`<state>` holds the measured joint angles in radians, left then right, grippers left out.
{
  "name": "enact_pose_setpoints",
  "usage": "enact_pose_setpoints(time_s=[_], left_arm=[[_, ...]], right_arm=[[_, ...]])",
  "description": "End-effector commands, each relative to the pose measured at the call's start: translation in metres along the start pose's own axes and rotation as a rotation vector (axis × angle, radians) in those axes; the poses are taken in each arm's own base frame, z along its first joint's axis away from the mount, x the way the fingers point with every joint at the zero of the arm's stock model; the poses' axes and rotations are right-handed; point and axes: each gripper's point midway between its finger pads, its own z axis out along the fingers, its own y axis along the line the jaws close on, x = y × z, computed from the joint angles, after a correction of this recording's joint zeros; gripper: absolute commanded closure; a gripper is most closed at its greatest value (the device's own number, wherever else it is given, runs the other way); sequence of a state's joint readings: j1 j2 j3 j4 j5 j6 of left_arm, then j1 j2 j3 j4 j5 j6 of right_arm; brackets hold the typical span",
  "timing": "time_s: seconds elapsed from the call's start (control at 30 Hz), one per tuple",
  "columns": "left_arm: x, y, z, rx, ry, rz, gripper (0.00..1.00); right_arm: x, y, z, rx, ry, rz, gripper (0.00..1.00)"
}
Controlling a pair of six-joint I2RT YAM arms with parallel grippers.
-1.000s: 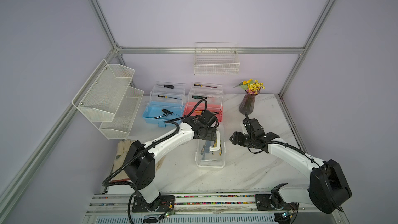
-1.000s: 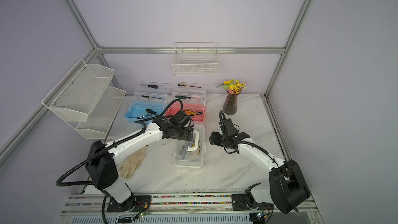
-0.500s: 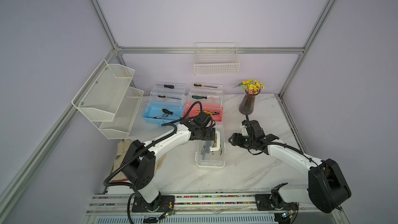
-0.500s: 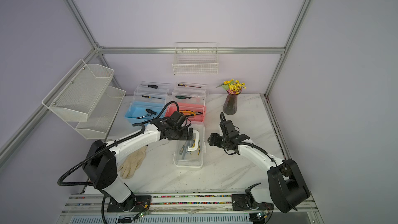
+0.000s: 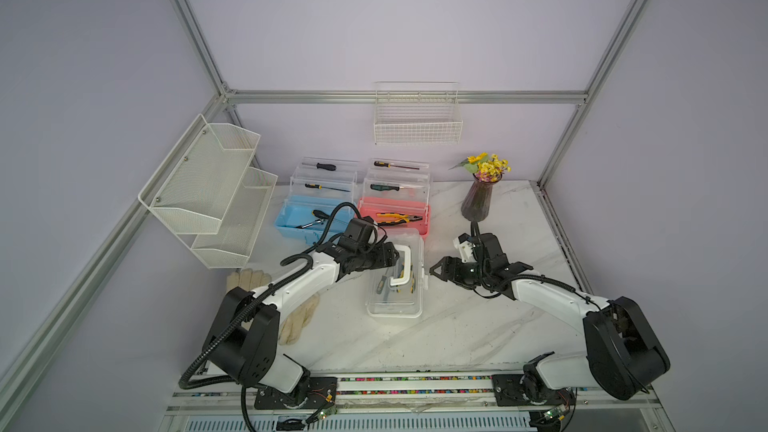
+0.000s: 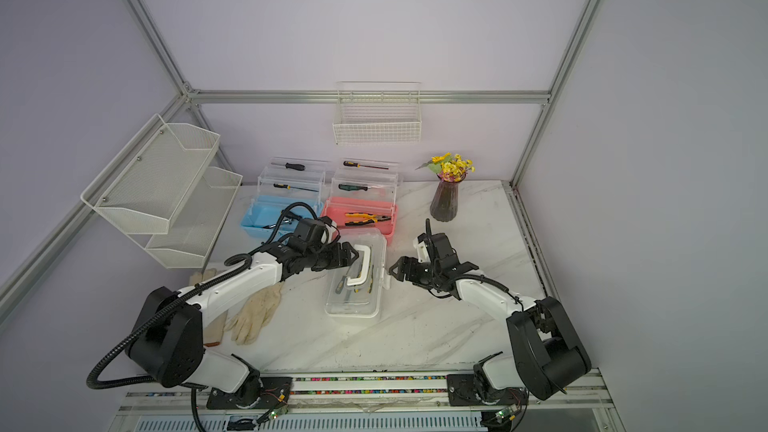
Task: Close toolboxes
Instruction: Fasten the toolbox latch on the toolbox.
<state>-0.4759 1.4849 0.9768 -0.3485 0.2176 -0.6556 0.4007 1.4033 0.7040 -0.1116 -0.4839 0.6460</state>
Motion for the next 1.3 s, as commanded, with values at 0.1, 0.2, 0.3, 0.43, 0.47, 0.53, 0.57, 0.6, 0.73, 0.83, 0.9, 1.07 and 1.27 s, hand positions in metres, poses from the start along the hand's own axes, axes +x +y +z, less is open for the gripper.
enact_pose_setpoints(time_s=[0.1, 0.2, 0.3, 0.43, 0.47, 0.53, 0.57, 0.6, 0.73, 0.83, 0.9, 1.07, 1.27], left_arm=[[0.046, 0.047, 0.014, -0.042, 0.135, -0.115, 0.18], [0.048, 0.05, 0.015, -0.049, 0.141, -0.119, 0.19], [0.048, 0.051, 0.017, -0.049, 0.141, -0.122, 0.19], [0.048, 0.051, 0.018, -0.047, 0.142, -0.126, 0.2], [0.048, 0.051, 0.018, -0.047, 0.14, -0.125, 0.2], [0.048, 0.051, 0.018, -0.047, 0.141, -0.128, 0.2], [0.048, 0.051, 0.018, -0.046, 0.141, -0.127, 0.2], [0.047, 0.051, 0.019, -0.046, 0.14, -0.128, 0.2], [0.047, 0.05, 0.019, -0.043, 0.138, -0.13, 0.2], [0.045, 0.05, 0.018, -0.042, 0.134, -0.13, 0.2], [0.046, 0.05, 0.019, -0.042, 0.136, -0.132, 0.2], [0.046, 0.049, 0.018, -0.036, 0.132, -0.136, 0.2], [0.044, 0.047, 0.018, -0.029, 0.128, -0.14, 0.21]], right_arm=[[0.0, 0.026, 0.009, -0.229, -0.012, 0.029, 0.13], [0.0, 0.031, 0.012, -0.298, -0.031, 0.047, 0.11], [-0.004, 0.037, 0.009, -0.353, -0.064, 0.052, 0.1], [-0.006, 0.044, 0.005, -0.404, -0.087, 0.052, 0.09], [-0.006, 0.043, 0.006, -0.406, -0.086, 0.057, 0.09], [-0.006, 0.044, 0.007, -0.424, -0.086, 0.07, 0.09], [-0.005, 0.046, 0.008, -0.441, -0.082, 0.074, 0.09], [-0.006, 0.046, 0.008, -0.45, -0.085, 0.08, 0.09], [-0.006, 0.043, 0.01, -0.44, -0.087, 0.084, 0.09], [-0.003, 0.035, 0.016, -0.405, -0.076, 0.091, 0.08], [-0.002, 0.033, 0.018, -0.409, -0.073, 0.1, 0.07], [0.003, 0.031, 0.028, -0.422, -0.054, 0.119, 0.07], [0.003, 0.046, 0.029, -0.494, -0.059, 0.117, 0.07]])
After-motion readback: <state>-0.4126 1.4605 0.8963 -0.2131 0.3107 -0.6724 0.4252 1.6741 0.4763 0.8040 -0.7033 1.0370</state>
